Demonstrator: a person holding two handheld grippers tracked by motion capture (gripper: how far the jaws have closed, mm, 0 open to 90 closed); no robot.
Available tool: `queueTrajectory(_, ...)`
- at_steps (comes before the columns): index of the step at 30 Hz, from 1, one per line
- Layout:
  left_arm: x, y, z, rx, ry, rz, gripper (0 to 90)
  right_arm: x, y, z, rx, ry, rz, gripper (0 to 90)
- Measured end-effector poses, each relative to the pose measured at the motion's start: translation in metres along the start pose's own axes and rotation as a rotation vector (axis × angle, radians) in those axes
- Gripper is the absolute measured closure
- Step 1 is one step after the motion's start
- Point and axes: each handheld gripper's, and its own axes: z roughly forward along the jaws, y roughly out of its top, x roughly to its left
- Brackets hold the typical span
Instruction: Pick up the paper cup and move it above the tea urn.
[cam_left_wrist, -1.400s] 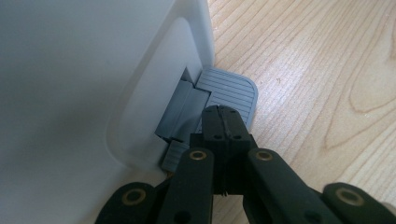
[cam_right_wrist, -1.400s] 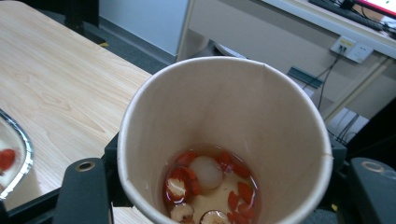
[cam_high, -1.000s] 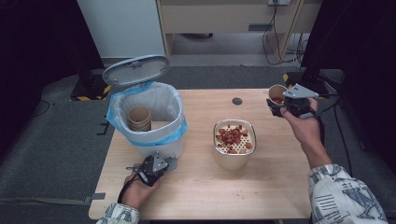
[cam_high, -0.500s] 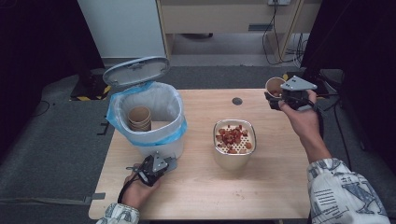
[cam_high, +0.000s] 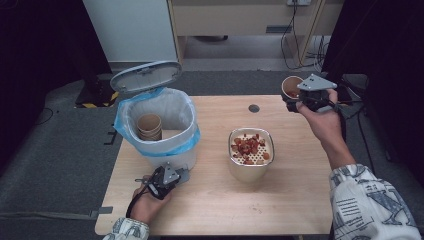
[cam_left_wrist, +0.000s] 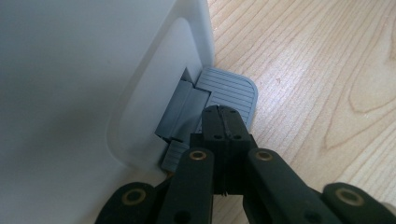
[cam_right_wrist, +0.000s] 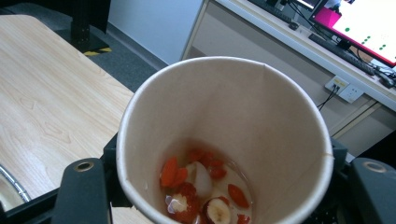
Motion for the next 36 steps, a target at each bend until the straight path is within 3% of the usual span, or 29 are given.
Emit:
queueTrajectory(9,0.000,0.000,0.000,0.000,0.000,-0.001,89.9,0.000,0.008,-0.002,-0.006,-0.011,-0.026,30.9)
queueTrajectory(14,0.000,0.000,0.000,0.000,0.000,0.000,89.9,0.007,0.014,-0.001,-0.020,0.011,-0.074,30.8)
queueTrajectory(21,0.000,0.000,0.000,0.000,-0.001,-0.001,89.9,0.008,0.015,0.001,-0.018,0.003,-0.079,30.8)
queueTrajectory(24,0.000,0.000,0.000,0.000,-0.001,-0.001,89.9,0.011,0.016,0.002,-0.026,0.021,-0.102,30.6)
queueTrajectory(28,0.000,0.000,0.000,-0.001,-0.002,-0.001,89.9,0.008,0.015,0.002,-0.021,0.002,-0.098,30.5)
queueTrajectory(31,0.000,0.000,0.000,0.000,-0.001,0.000,89.9,0.013,0.018,0.002,-0.022,0.014,-0.131,30.5)
queueTrajectory(36,0.000,0.000,0.000,-0.001,-0.001,-0.001,89.9,0.016,0.021,0.003,-0.037,0.024,-0.143,30.6)
